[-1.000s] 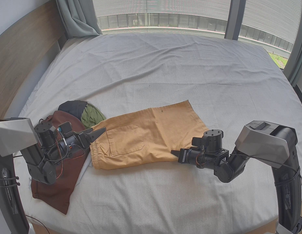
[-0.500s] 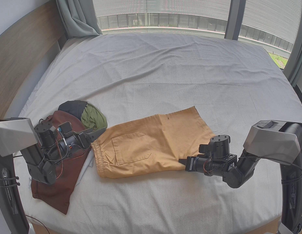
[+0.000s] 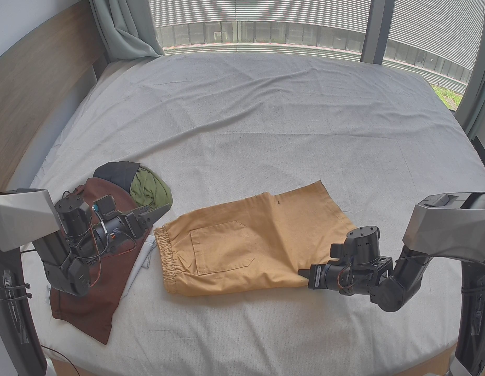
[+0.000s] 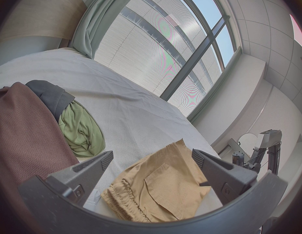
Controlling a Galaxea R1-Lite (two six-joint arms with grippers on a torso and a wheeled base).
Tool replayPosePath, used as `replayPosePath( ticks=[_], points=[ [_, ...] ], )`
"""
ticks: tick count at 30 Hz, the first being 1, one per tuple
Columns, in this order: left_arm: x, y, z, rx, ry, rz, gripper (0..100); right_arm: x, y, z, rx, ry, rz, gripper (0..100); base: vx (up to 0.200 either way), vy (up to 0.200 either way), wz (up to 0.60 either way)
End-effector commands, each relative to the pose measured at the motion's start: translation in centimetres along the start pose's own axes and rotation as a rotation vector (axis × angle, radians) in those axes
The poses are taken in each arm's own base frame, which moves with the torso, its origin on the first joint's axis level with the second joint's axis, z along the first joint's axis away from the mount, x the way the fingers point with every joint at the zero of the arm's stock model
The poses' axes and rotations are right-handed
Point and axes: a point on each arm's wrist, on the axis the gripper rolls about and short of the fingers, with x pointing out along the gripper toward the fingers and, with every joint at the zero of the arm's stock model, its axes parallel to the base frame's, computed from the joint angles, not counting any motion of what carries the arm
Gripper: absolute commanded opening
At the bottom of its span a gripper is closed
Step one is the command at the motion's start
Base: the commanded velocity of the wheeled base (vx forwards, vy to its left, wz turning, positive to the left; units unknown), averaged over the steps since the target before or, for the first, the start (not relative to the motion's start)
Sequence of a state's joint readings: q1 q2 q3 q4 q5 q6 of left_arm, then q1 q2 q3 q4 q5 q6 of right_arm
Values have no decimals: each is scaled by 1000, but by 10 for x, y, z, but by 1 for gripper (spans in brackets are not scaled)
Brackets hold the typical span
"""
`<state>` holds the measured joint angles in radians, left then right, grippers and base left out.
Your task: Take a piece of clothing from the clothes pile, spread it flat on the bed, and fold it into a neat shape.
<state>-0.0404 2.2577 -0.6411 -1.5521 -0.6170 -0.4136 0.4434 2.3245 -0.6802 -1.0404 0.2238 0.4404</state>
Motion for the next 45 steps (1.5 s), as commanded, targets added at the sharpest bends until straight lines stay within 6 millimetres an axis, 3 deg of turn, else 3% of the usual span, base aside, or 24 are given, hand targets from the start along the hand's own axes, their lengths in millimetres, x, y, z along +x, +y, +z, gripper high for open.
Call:
replayPosePath(
  ticks=[1,19,31,32,36,45],
  points=[
    [0,0,1,1,-3,0,100,-11,1,-5,4,14,-21,0,0,0,0],
    [-1,-1,1,1,-3,0,100,-32,11,-40,-8,109,-96,0,0,0,0],
    [1,-2,0,-5,3,-9,100,-29,11,-42,19,98,-128,0,0,0,0],
    [1,-2,-1,-6,4,-9,100,-30,11,-42,20,99,-128,100,0,0,0],
    [2,-3,1,1,0,-16,100,-32,15,-42,11,86,-116,100,0,0,0],
    [2,-1,1,6,-1,-13,100,-68,38,-58,-42,154,-63,100,0,0,0]
  ],
)
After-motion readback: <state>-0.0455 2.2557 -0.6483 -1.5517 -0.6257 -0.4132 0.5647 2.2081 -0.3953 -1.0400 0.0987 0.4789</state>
